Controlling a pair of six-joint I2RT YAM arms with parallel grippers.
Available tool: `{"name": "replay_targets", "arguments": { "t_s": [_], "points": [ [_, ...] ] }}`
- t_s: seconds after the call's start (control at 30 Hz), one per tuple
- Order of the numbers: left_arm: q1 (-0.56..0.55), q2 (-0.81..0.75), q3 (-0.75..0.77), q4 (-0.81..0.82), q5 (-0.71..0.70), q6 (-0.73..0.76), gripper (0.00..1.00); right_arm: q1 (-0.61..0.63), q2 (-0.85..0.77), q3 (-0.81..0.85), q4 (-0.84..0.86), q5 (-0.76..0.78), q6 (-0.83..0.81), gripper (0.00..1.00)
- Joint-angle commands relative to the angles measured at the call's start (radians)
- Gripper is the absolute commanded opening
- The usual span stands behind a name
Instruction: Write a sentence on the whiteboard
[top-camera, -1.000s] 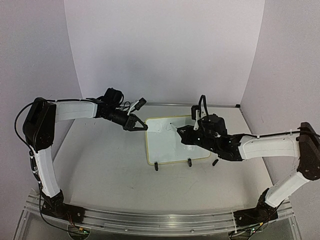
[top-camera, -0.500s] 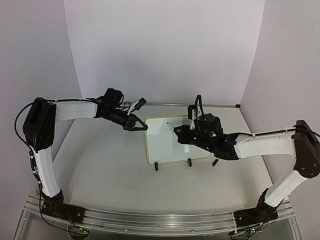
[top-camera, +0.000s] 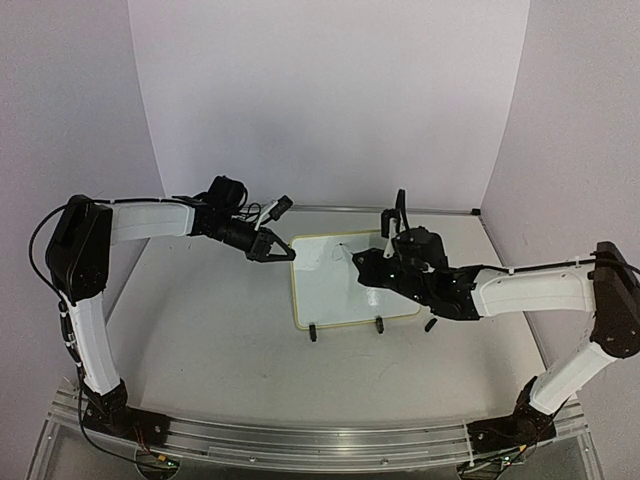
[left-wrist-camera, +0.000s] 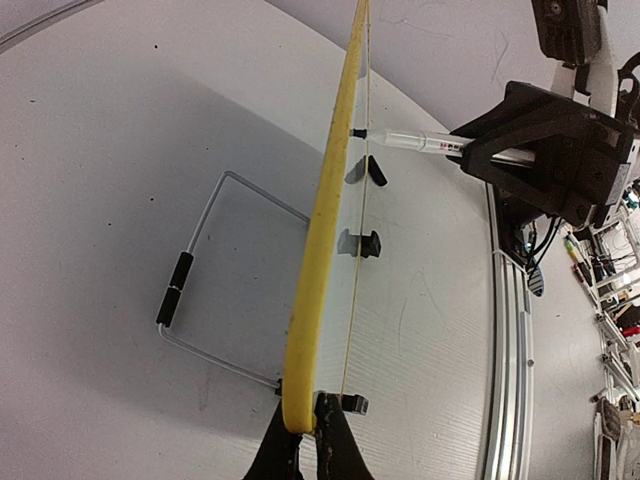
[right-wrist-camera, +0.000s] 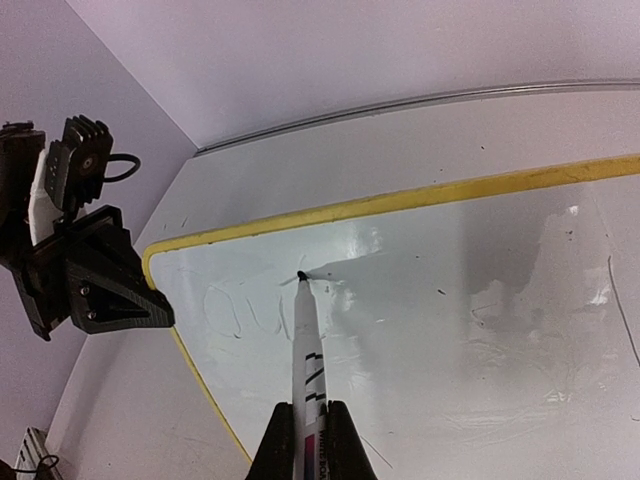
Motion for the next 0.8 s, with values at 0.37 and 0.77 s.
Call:
{"name": "replay_targets", "arguments": {
  "t_s": [0.37,0.77],
  "points": [
    [-0.008,-0.004,0.013,-0.045,-0.112,0.108,0.00,0.019,0.016,-0.070,-0.083,0.017,0.055,0.00],
    [-0.008,-0.008,0.011,-0.047,-0.114,0.108,0.00,0.029,0.010,-0.057,-0.047,0.092,0.063,0.00]
  ]
}}
